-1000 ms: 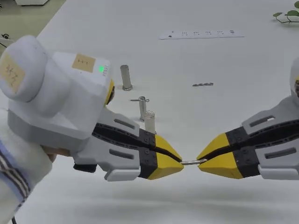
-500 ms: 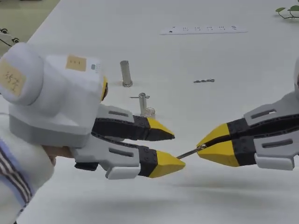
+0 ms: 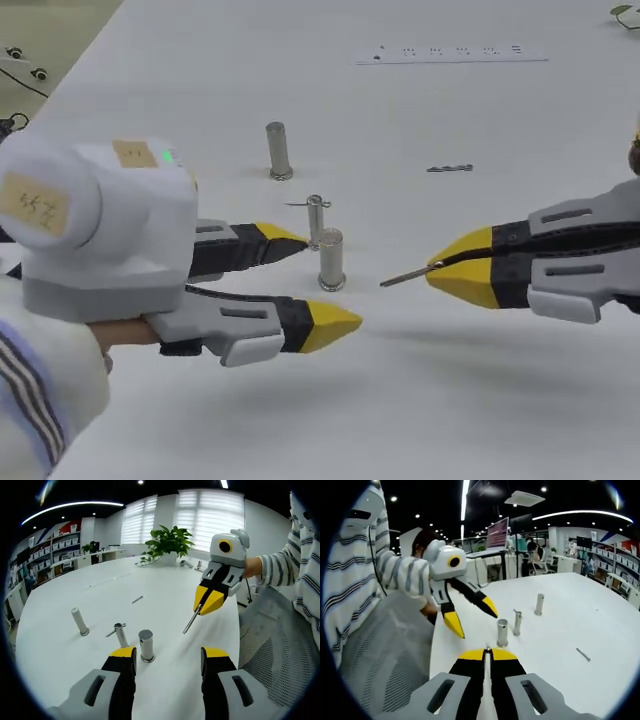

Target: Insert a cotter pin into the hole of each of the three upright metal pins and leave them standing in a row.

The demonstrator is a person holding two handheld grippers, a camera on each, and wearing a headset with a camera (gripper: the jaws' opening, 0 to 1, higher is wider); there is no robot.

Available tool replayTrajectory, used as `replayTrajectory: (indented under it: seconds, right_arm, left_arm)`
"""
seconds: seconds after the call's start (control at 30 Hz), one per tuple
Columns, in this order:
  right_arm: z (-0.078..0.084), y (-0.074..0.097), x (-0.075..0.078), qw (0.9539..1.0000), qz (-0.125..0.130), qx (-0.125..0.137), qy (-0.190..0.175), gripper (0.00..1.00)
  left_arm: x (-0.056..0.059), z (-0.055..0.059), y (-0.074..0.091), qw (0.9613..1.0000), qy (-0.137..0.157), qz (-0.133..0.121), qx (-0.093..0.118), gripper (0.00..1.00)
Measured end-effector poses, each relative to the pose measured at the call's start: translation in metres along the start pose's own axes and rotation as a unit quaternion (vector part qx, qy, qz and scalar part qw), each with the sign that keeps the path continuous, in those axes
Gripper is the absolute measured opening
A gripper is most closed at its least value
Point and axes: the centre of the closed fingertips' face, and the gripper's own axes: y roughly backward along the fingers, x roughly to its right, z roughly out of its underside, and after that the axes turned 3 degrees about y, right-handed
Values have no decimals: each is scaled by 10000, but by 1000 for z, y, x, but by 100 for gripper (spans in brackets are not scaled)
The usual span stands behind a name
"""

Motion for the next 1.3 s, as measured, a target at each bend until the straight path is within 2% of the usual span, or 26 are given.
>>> replayTrajectory:
  seconds: [0.07,0.2,0.6,0.73,0.8,1.13,1.3]
  right_arm:
    - [-2,-4,4,10000,26,49,-5,4]
    - [-6,-10,12,9997,114,224,-45,4]
    - [-11,-21,27,9954,278,778,-492,4]
    - [-8,-23,30,9945,320,814,-572,4]
    - [-8,-23,29,9937,287,855,-664,4]
    - [-9,-26,30,9935,241,887,-673,4]
    - [-10,-29,28,9939,198,870,-651,4]
  left_arm:
    - [-7,4,-2,9998,150,-100,-44,52]
    - [-15,4,-8,9993,327,-163,61,48]
    - [-20,12,-29,9985,541,-105,30,34]
    - [-22,13,-36,9986,507,-111,27,30]
    - [-22,16,-39,9985,541,-49,-57,30]
    - [-30,12,-43,9988,467,-142,8,24]
    - [-29,12,-43,9991,414,-76,9,15]
